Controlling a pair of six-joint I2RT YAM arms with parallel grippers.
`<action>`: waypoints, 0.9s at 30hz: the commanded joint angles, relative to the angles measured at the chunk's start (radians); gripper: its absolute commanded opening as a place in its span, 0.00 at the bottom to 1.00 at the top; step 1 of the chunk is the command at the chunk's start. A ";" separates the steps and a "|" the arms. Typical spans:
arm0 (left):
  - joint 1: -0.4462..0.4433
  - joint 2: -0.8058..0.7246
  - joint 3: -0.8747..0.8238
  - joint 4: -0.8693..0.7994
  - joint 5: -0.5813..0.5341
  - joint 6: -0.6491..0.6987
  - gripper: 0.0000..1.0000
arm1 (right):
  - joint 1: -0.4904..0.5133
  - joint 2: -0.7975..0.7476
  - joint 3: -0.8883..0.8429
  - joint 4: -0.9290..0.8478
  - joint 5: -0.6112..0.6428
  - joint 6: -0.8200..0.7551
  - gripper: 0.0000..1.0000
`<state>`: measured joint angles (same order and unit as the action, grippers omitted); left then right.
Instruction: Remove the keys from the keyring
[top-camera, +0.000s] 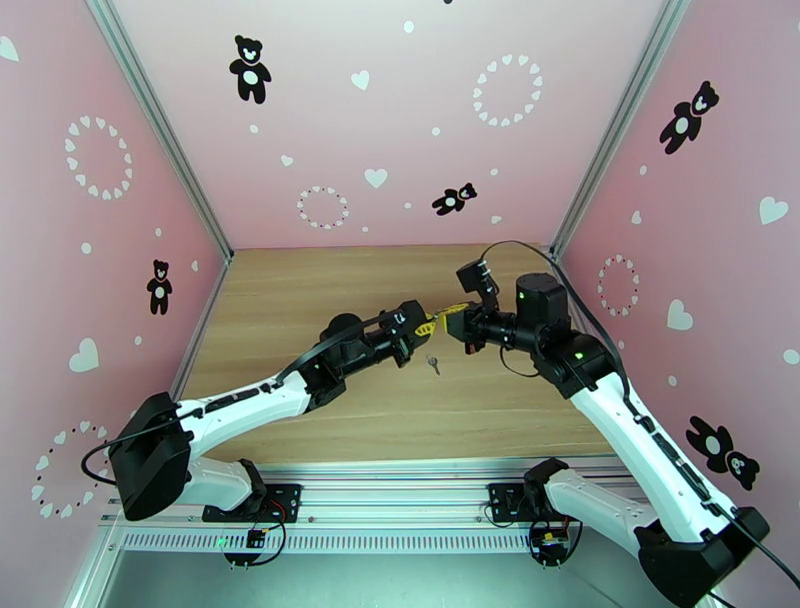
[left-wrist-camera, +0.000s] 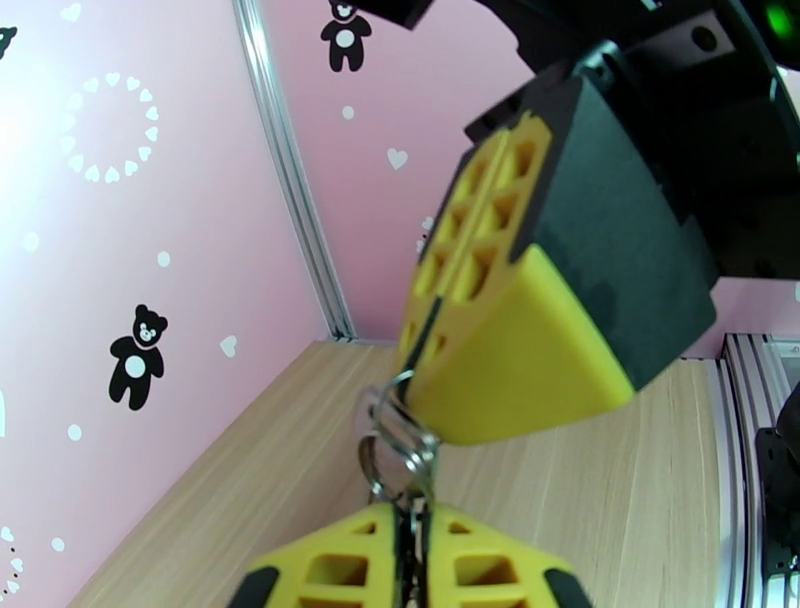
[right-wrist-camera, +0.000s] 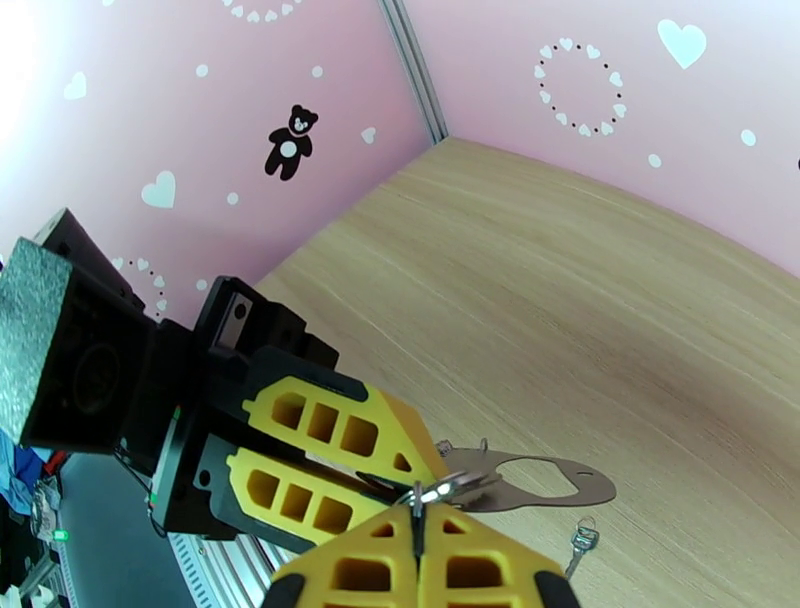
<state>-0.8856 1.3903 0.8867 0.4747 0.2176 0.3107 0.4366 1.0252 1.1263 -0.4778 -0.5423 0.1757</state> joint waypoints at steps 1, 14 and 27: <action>-0.003 -0.046 0.037 -0.113 0.046 0.021 0.09 | -0.004 -0.028 0.051 -0.057 0.010 -0.128 0.00; -0.003 -0.084 0.091 -0.259 0.135 -0.030 0.04 | 0.046 -0.072 0.083 -0.141 0.020 -0.396 0.00; 0.017 -0.133 0.102 -0.295 0.207 -0.139 0.00 | 0.114 -0.119 0.051 -0.147 0.068 -0.515 0.00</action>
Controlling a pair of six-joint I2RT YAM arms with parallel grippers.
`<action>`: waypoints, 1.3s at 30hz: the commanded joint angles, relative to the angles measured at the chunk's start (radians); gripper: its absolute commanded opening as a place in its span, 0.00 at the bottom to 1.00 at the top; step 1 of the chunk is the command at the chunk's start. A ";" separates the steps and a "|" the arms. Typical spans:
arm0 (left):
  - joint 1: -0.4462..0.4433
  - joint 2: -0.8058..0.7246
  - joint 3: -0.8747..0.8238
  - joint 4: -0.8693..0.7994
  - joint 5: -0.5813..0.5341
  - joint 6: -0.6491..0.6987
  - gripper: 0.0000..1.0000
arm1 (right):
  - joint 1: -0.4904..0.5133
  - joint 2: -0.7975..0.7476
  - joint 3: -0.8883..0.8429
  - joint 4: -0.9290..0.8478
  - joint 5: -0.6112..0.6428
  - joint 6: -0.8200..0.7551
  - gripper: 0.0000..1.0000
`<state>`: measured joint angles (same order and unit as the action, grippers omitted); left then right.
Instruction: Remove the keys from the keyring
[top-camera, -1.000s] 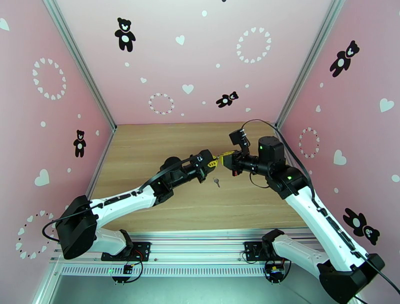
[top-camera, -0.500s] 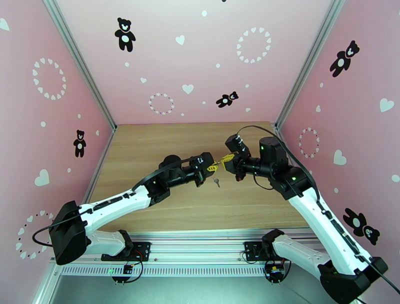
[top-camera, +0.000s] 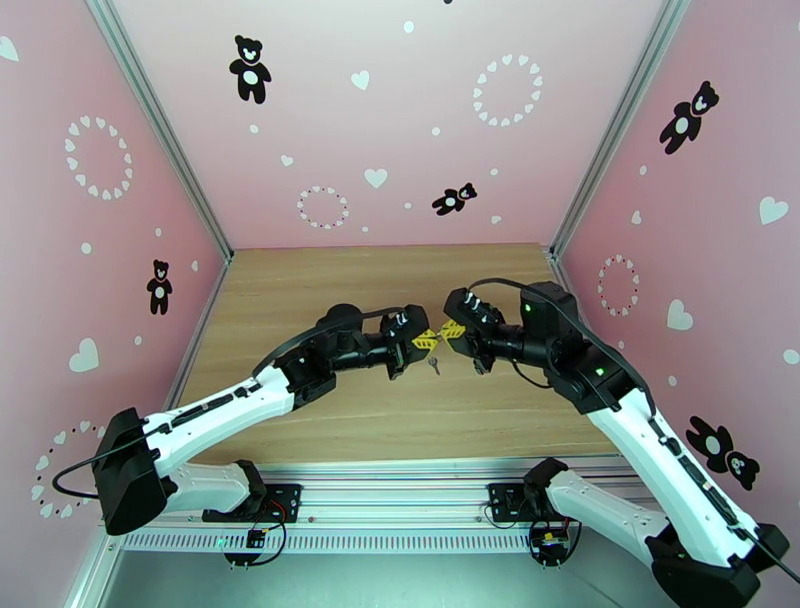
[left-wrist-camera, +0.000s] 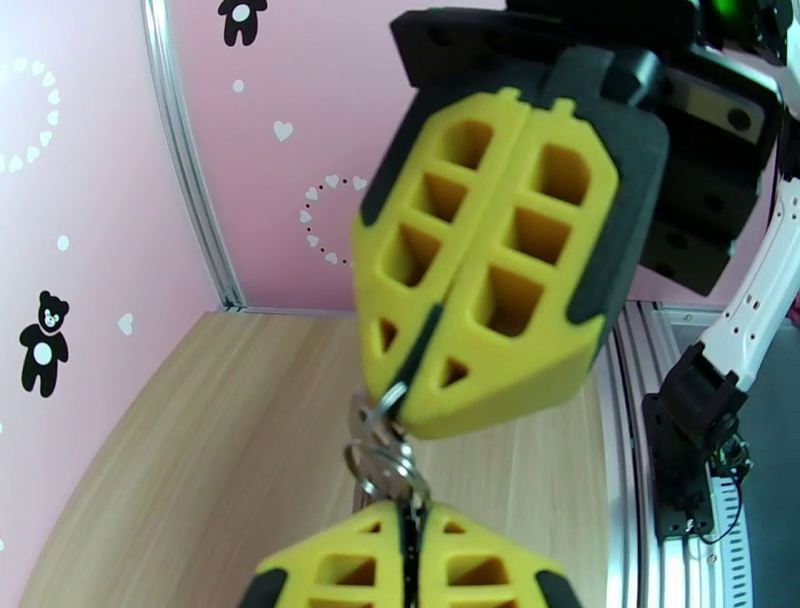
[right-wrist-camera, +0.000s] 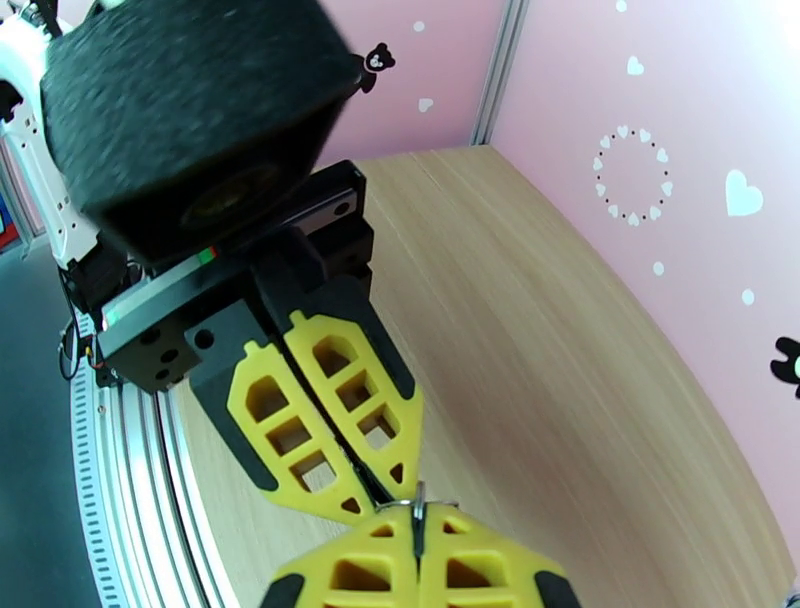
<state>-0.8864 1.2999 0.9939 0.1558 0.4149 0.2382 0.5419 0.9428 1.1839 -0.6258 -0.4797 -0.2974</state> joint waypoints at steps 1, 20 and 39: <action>0.025 -0.050 -0.018 0.051 0.025 -0.086 0.00 | 0.009 -0.042 -0.010 0.008 0.005 -0.046 0.00; 0.061 -0.060 0.002 0.107 0.097 -0.232 0.00 | 0.041 -0.070 -0.050 0.014 -0.057 -0.163 0.00; 0.081 -0.062 0.056 0.073 0.028 -0.356 0.16 | 0.119 -0.035 -0.038 0.021 0.051 -0.249 0.00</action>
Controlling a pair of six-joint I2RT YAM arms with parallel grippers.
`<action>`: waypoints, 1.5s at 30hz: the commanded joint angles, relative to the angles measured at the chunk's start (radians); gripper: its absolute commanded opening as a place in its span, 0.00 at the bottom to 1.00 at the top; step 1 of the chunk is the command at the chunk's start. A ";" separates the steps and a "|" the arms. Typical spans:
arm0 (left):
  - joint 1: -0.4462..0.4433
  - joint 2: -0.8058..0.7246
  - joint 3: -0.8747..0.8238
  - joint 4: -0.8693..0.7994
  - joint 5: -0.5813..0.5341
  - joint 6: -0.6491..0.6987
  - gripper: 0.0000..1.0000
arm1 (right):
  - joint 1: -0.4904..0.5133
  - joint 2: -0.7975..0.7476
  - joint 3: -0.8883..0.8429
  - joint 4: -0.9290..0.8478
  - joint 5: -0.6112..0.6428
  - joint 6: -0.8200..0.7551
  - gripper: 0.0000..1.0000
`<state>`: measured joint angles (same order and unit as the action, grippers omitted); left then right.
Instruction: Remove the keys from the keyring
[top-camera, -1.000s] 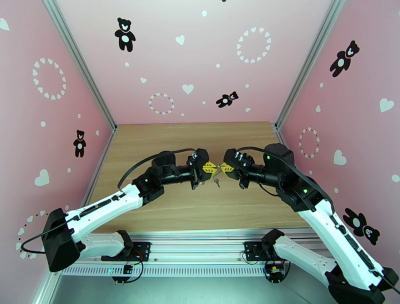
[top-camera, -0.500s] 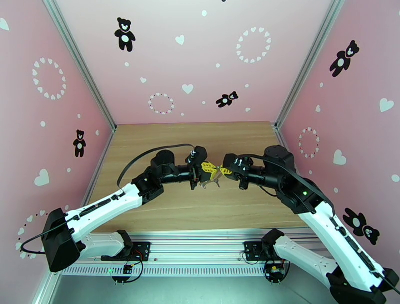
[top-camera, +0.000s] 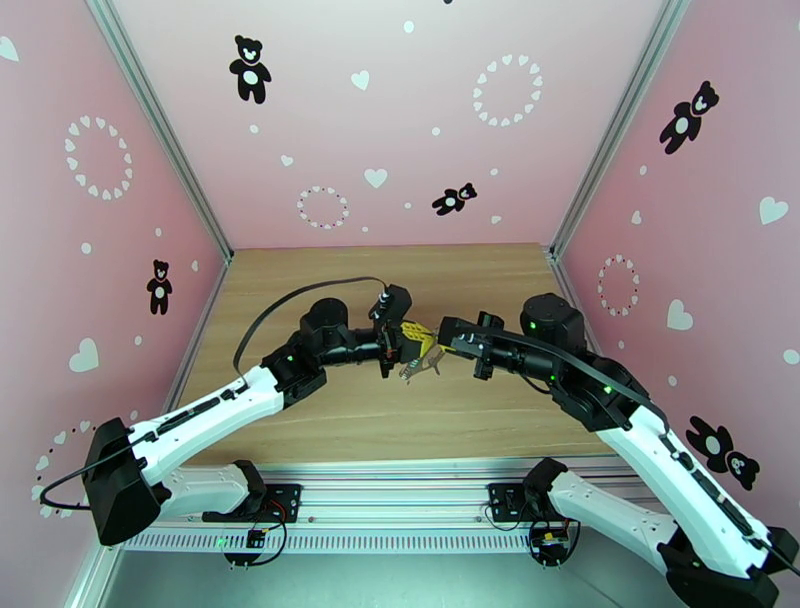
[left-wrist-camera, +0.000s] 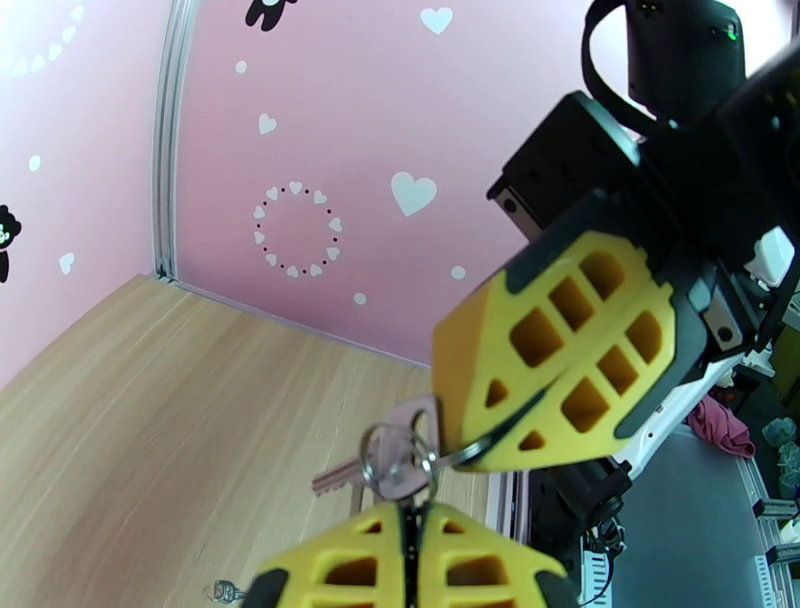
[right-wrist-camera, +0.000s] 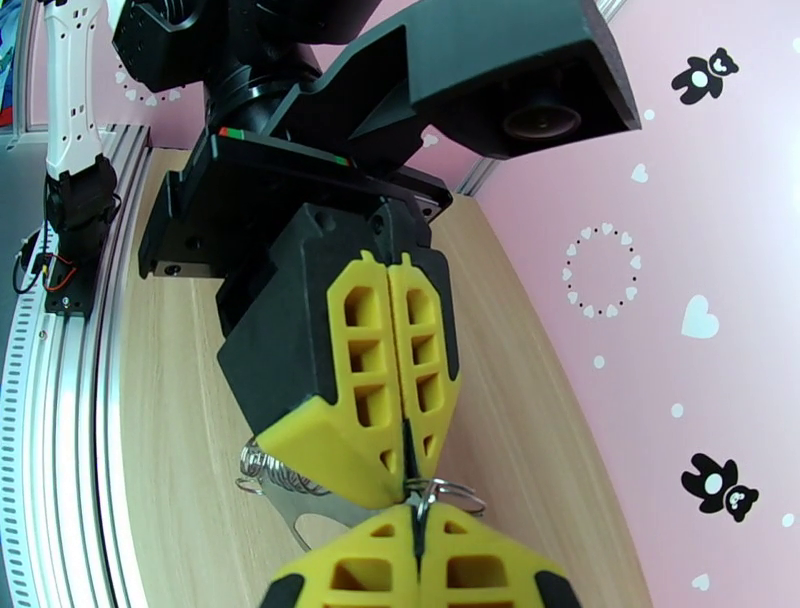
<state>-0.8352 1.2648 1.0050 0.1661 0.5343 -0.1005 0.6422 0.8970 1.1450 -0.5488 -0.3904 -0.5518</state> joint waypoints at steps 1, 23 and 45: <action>0.030 -0.027 0.041 0.060 -0.100 -0.013 0.20 | 0.019 0.017 0.008 -0.042 -0.038 0.015 0.00; 0.028 -0.056 -0.086 0.136 0.007 0.272 0.40 | -0.190 0.129 0.137 -0.089 -0.465 0.199 0.00; -0.004 -0.007 -0.076 0.208 0.022 0.270 0.27 | -0.191 0.130 0.102 -0.025 -0.435 0.250 0.00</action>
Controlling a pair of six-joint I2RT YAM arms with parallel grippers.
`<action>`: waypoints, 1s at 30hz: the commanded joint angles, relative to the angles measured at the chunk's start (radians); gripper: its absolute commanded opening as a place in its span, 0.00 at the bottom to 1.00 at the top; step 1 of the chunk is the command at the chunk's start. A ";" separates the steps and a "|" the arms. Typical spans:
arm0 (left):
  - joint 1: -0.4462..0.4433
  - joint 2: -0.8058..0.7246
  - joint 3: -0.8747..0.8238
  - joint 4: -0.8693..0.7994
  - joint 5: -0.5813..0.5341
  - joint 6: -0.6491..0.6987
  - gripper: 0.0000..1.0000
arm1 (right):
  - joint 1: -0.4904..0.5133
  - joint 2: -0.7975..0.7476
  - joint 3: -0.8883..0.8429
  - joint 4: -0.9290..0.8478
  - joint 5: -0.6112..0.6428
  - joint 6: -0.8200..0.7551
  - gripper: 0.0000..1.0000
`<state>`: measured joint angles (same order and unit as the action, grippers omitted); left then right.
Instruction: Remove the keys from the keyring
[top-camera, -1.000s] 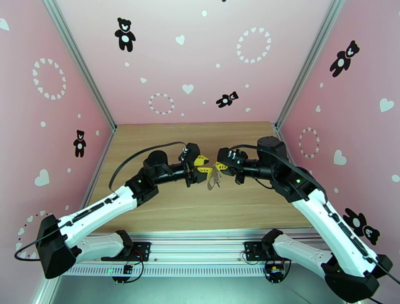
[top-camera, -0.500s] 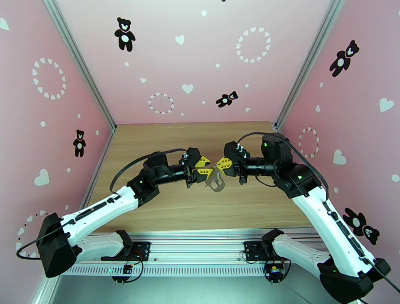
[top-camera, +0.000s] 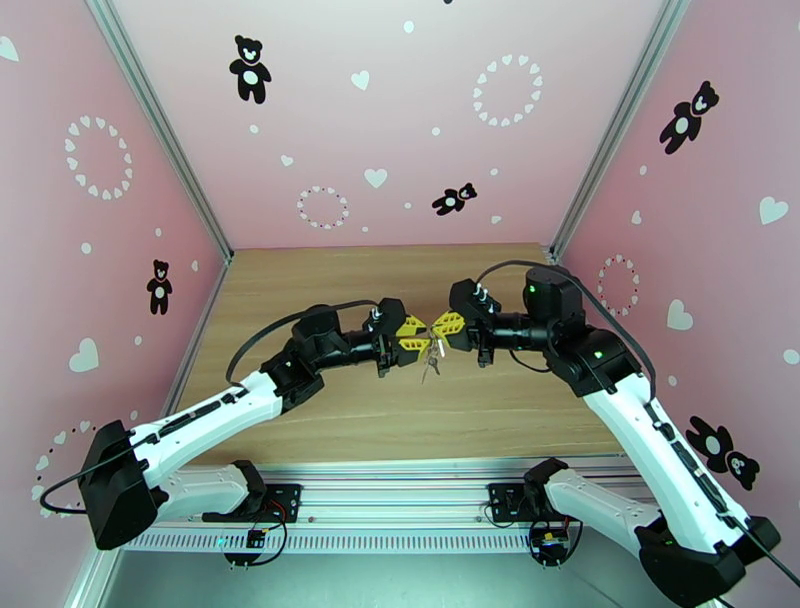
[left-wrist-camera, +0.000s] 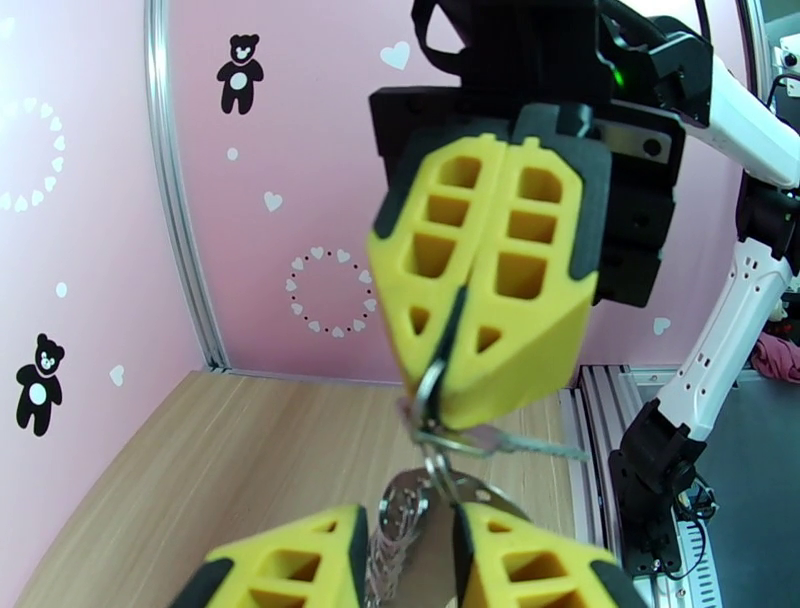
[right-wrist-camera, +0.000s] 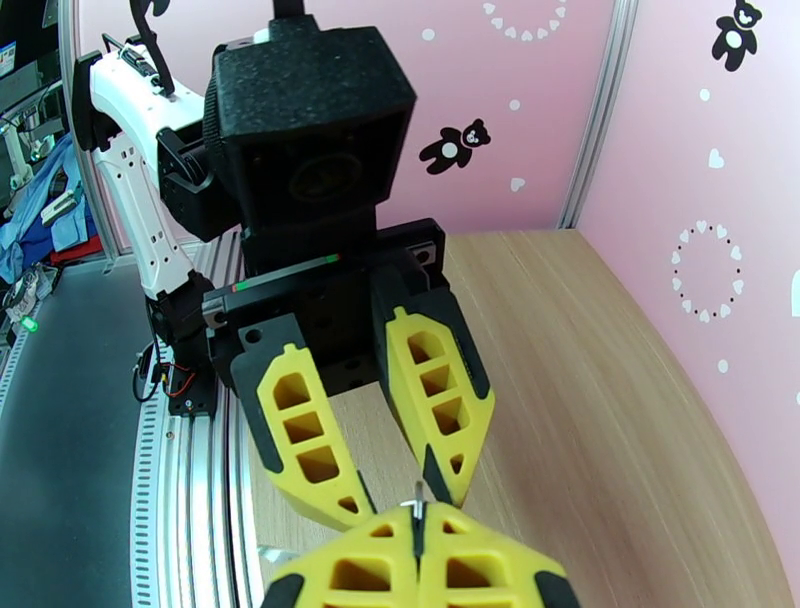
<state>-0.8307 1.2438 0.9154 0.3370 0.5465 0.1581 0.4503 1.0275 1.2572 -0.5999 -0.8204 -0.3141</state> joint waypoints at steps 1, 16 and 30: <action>-0.008 0.017 0.015 0.041 0.006 0.008 0.26 | 0.001 -0.001 -0.010 0.025 -0.002 0.011 0.00; -0.015 0.031 0.023 0.066 0.009 -0.021 0.13 | 0.001 -0.021 -0.029 0.043 0.032 0.013 0.00; -0.013 0.032 0.056 0.056 -0.059 -0.105 0.00 | 0.001 -0.038 -0.027 0.006 0.037 -0.020 0.00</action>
<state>-0.8413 1.2720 0.9272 0.3748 0.5266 0.0929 0.4503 1.0077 1.2301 -0.5774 -0.7731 -0.3206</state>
